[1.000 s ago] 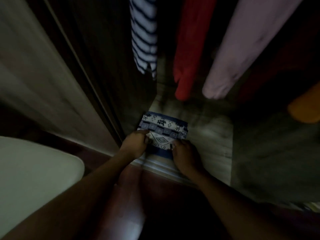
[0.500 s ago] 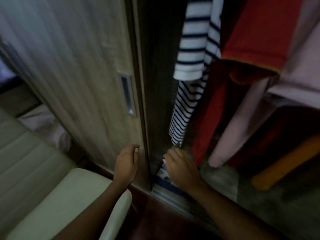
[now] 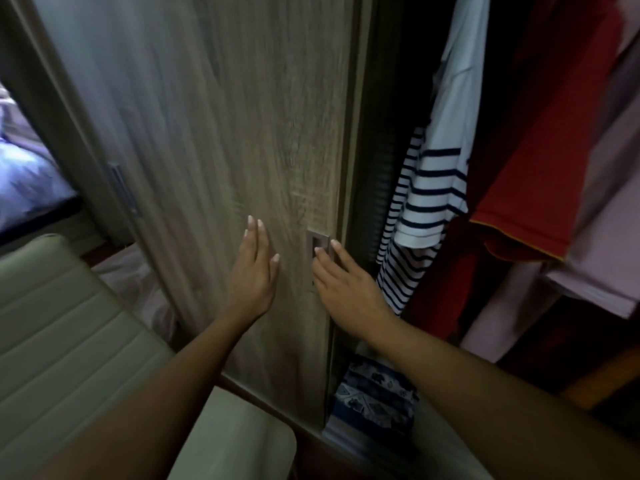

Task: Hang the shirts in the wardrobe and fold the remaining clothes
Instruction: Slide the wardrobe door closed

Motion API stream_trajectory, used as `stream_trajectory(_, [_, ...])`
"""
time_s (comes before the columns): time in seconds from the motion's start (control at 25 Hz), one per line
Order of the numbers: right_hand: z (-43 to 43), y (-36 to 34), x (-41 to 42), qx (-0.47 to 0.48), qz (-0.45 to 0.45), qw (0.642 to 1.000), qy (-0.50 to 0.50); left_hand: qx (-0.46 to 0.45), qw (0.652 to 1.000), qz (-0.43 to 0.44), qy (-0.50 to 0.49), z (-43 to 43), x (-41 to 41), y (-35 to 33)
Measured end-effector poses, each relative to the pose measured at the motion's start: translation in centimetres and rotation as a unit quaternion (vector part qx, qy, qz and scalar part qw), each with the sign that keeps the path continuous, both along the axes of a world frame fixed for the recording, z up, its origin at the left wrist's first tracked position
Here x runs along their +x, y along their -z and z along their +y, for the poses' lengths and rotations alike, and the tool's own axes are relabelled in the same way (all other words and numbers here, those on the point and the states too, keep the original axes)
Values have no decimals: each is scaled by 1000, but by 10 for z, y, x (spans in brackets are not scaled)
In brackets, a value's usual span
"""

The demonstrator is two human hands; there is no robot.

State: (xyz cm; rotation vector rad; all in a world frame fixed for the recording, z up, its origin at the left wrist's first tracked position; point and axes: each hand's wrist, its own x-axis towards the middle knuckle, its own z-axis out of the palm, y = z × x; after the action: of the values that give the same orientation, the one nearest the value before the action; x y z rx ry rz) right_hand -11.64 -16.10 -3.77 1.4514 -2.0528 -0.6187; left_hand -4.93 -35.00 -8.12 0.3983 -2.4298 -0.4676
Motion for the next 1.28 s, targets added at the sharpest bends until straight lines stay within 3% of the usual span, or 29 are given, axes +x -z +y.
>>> stream_trajectory(0.32, [-28,-5,13,37,58,997,25,13,998,-41,41,-32,13,-7])
stream_trajectory(0.6, [1,-3,8,42,86,995,11,20,998,-10,54,-14,2,-9])
stream_trajectory(1.0, [106,3,2,1,38,999,25,20,998,16,65,58,-10,-27])
stream_trajectory(1.28, [208,-10,13,32,16,993,112,-9,996,19,85,133,-9,-42])
